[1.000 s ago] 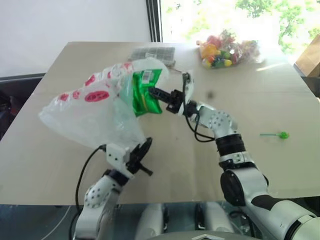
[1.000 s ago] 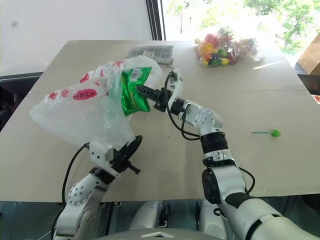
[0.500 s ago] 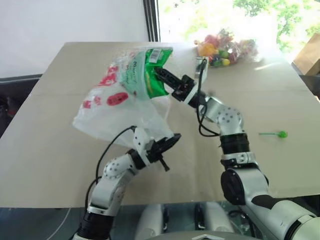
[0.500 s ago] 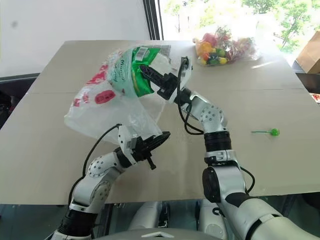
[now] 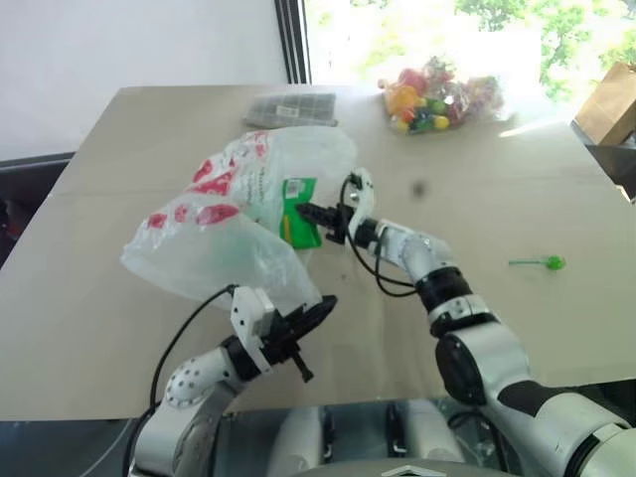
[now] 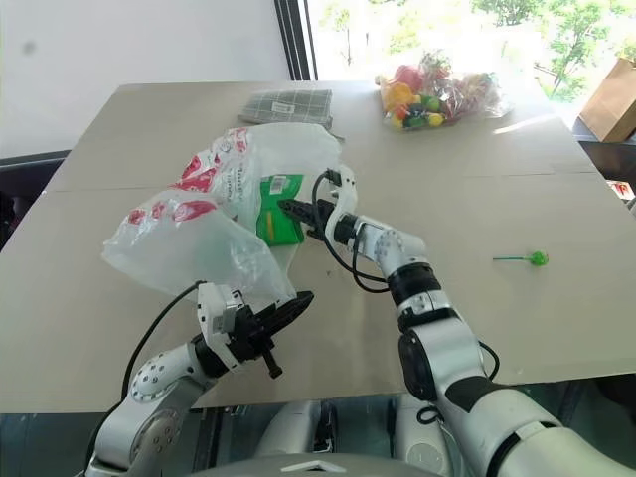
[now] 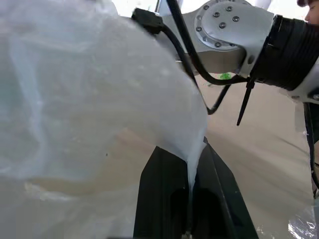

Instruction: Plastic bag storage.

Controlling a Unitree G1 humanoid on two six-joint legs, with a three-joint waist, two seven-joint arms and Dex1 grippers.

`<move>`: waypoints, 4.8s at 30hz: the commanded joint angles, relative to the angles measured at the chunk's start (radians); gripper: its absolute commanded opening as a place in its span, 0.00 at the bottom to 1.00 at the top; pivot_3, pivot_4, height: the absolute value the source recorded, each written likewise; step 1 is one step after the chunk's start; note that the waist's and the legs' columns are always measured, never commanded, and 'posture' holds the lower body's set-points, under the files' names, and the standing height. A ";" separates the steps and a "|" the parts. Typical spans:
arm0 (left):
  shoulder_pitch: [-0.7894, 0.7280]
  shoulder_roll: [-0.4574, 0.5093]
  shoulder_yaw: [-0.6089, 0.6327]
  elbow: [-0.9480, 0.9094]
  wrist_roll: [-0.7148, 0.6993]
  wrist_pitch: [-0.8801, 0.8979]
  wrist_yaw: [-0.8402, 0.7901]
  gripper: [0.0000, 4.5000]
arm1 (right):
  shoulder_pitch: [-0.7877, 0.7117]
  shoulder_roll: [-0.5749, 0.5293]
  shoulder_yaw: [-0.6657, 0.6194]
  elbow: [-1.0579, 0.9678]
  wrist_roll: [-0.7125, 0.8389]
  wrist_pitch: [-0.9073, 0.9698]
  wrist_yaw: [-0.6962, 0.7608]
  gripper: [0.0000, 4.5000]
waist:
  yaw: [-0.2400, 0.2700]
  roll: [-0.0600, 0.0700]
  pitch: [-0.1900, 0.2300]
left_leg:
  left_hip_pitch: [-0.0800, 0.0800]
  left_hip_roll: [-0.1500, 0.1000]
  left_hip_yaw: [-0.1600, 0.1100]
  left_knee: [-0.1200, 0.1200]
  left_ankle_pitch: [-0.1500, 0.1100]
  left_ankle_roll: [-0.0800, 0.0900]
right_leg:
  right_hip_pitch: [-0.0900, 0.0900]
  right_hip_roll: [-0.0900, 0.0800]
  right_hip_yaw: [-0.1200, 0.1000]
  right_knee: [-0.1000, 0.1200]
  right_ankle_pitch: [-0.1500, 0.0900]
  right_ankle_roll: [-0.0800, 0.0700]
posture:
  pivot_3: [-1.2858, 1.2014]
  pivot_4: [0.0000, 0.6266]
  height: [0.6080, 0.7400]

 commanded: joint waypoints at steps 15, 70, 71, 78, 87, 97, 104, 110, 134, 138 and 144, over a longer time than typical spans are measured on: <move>0.017 -0.028 0.021 -0.017 0.034 -0.072 0.067 0.00 | 0.108 -0.206 0.201 -0.140 -0.449 -0.759 0.183 0.99 | 0.011 0.000 0.000 | -0.001 -0.002 0.000 0.000 0.000 0.000 | 0.000 -0.003 0.000 -0.001 0.000 0.000 | 0.52 0.24 0.99; -0.326 -0.133 0.110 0.107 -0.058 0.010 0.191 0.00 | 0.592 -0.974 -0.128 -0.921 -0.264 -0.067 0.242 0.90 | 0.041 -0.002 0.003 | 0.000 0.000 0.003 0.000 0.001 -0.002 | 0.000 0.005 0.003 -0.001 0.000 0.000 | 0.52 0.24 0.99; -0.321 -0.132 0.101 0.106 -0.052 0.007 0.186 0.00 | 0.610 -1.008 -0.137 -0.885 -0.266 -0.108 0.284 0.90 | 0.044 -0.002 0.003 | 0.000 0.000 0.003 0.000 0.001 -0.001 | 0.000 0.005 0.003 -0.001 0.000 0.000 | 0.52 0.24 0.99; -0.297 -0.125 0.082 0.095 -0.019 -0.013 0.176 0.00 | 0.632 -1.227 -0.048 -0.476 -0.422 -0.372 0.497 0.90 | 0.051 -0.002 0.003 | 0.002 0.000 0.005 0.002 0.000 0.000 | 0.000 0.006 0.005 -0.001 0.000 0.001 | 0.52 0.24 0.99; -0.231 -0.132 0.091 0.030 -0.037 -0.007 0.199 0.00 | 0.539 -1.213 -0.038 -0.209 -0.394 -0.293 0.632 0.90 | 0.044 -0.002 0.003 | 0.004 0.002 0.008 0.002 0.000 0.000 | 0.001 0.008 0.009 0.000 0.000 0.001 | 0.52 0.24 0.99; -0.208 -0.148 0.071 0.017 -0.015 -0.016 0.223 0.00 | 0.543 -1.126 -0.064 -0.116 -0.392 -0.312 0.550 0.90 | 0.053 -0.002 0.003 | 0.004 0.002 0.008 0.003 0.000 0.000 | 0.001 0.008 0.009 0.000 0.001 0.001 | 0.52 0.24 0.99; -0.218 -0.136 0.080 0.031 -0.013 -0.019 0.215 0.00 | 0.540 -1.138 -0.040 -0.083 -0.417 -0.319 0.559 0.90 | 0.053 -0.002 0.003 | 0.004 0.001 0.008 0.004 0.000 0.000 | 0.001 0.008 0.009 0.000 0.001 0.002 | 0.52 0.24 0.99; -0.217 -0.135 0.079 0.032 -0.012 -0.022 0.213 0.00 | 0.562 -1.133 -0.048 -0.122 -0.410 -0.300 0.575 0.41 | 0.053 -0.002 0.003 | 0.004 0.001 0.008 0.004 0.000 0.000 | 0.001 0.008 0.009 0.000 0.001 0.002 | 0.52 0.24 0.99; -0.178 -0.182 0.030 0.007 0.032 -0.051 0.253 0.00 | 0.132 -0.255 0.273 -0.585 -0.440 -0.138 -0.017 0.36 | 0.041 -0.005 0.002 | 0.002 0.000 0.006 0.005 0.001 -0.001 | 0.000 0.007 0.008 0.001 0.002 0.003 | 0.52 0.24 0.99; -0.180 -0.190 0.034 0.010 0.035 -0.055 0.266 0.00 | 0.095 -0.206 0.242 -0.501 -0.488 -0.232 -0.118 0.71 | 0.038 -0.005 0.002 | 0.001 0.001 0.005 0.004 0.001 -0.002 | -0.002 0.008 0.007 0.001 0.002 0.003 | 0.52 0.24 0.99; -0.182 -0.195 0.044 0.023 0.044 -0.062 0.283 0.00 | 0.221 -0.341 0.279 -0.646 -0.467 -0.185 0.063 0.93 | 0.047 -0.006 0.001 | 0.001 -0.001 0.005 0.004 0.000 -0.001 | 0.000 0.005 0.006 0.000 0.002 0.003 | 0.52 0.24 0.99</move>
